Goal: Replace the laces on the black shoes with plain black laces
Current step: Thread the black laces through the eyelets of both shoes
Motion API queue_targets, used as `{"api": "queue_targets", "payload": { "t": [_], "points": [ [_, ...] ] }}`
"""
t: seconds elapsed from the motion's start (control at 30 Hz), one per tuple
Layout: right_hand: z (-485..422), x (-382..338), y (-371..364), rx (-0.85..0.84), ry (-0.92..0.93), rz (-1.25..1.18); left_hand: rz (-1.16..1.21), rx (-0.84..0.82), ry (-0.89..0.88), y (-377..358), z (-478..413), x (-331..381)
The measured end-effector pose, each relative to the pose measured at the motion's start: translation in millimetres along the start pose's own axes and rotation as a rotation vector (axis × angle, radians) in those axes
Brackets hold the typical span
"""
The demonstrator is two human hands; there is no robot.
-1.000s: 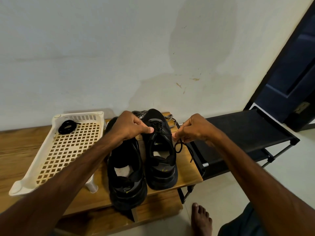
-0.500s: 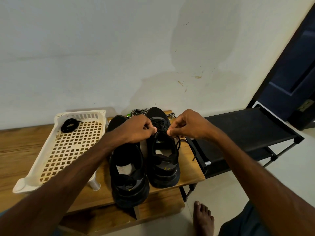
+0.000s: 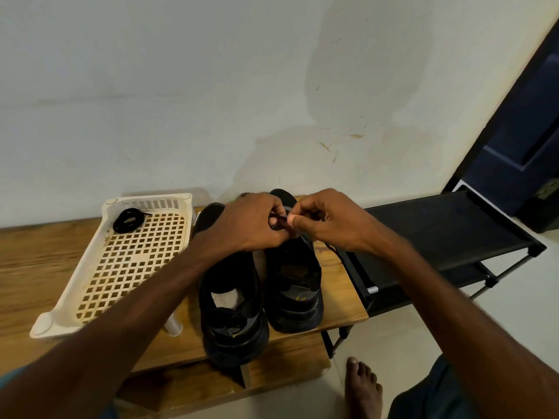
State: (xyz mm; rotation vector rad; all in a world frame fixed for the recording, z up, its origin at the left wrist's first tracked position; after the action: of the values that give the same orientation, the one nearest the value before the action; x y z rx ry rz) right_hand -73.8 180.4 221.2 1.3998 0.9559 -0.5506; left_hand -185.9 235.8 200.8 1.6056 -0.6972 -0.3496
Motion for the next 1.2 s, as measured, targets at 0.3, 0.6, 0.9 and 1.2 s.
{"api": "queue_targets", "payload": {
  "t": [0.3, 0.6, 0.9, 1.2],
  "points": [
    [2, 1, 15, 0.060, 0.042, 0.018, -0.113, 0.276, 0.106, 9, 3, 10],
    [-8, 22, 24, 0.148, -0.024, -0.028, -0.034, 0.340, 0.055, 17, 15, 18],
    [-21, 37, 12, 0.193, -0.123, 0.050, -0.073, 0.378, -0.082, 28, 23, 26],
    [-3, 20, 15, 0.188, -0.103, 0.033, 0.677, -0.192, 0.530, -21, 20, -26]
  ]
}}
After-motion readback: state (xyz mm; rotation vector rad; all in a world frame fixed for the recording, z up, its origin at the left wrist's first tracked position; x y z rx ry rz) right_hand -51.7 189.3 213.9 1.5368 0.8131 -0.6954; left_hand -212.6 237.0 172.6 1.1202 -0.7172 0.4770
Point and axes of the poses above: each hand's wrist, its own z-axis away from the middle knuckle, its own y-axis out of the back of the hand, x = y × z, the point moved 9 cm from there along -z, towards the middle knuckle, and after that the axes turned 14 degrees about -z, right-handed, at the moved point
